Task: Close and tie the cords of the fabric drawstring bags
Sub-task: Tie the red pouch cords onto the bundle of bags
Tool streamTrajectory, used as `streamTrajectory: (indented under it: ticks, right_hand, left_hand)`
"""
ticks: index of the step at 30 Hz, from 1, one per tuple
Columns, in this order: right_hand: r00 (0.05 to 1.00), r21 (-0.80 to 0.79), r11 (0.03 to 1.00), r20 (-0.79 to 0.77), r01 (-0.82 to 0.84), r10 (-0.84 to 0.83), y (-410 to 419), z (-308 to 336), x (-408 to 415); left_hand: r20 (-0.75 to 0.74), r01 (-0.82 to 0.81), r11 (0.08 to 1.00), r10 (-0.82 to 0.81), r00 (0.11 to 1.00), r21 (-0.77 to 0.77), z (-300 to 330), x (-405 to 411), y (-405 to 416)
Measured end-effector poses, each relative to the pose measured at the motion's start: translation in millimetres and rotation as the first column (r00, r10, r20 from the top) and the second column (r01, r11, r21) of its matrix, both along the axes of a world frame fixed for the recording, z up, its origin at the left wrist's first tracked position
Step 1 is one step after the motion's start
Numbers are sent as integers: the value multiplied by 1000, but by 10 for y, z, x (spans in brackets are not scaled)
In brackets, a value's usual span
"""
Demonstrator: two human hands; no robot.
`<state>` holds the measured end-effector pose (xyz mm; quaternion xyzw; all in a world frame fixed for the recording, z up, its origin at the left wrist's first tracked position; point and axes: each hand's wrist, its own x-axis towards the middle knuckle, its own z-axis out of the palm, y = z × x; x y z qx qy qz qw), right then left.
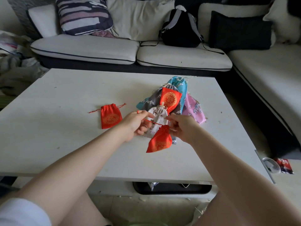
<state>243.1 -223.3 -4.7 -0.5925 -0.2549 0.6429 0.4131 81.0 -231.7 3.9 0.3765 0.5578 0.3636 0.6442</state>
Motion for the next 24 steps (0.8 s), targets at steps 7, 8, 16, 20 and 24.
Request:
streamTrajectory:
  ticks: [7,8,16,20,24]
  right_hand:
    - [806,88,870,432,-485,405,-121,78,-39]
    - [771,83,854,481,-514,417,-126,88,-35]
    - [479,142,809,857,-571,188,-141,73,-113]
    - [544,268,820,837,-507,63,-123,51,-151]
    - [672,347,848,740,-402,16,-113,48,-182]
  left_hand:
    - [121,74,995,-82,989,65,54,0,-4]
    - [80,106,991,-113,990,84,64,-13,-6]
    - [-279,282,928,-211,937,245,15,11,-33]
    - [-454,278,905,-110,884,322,-26,59,-27]
    - [-308,197,928,-96,946,316,24,145,-49]
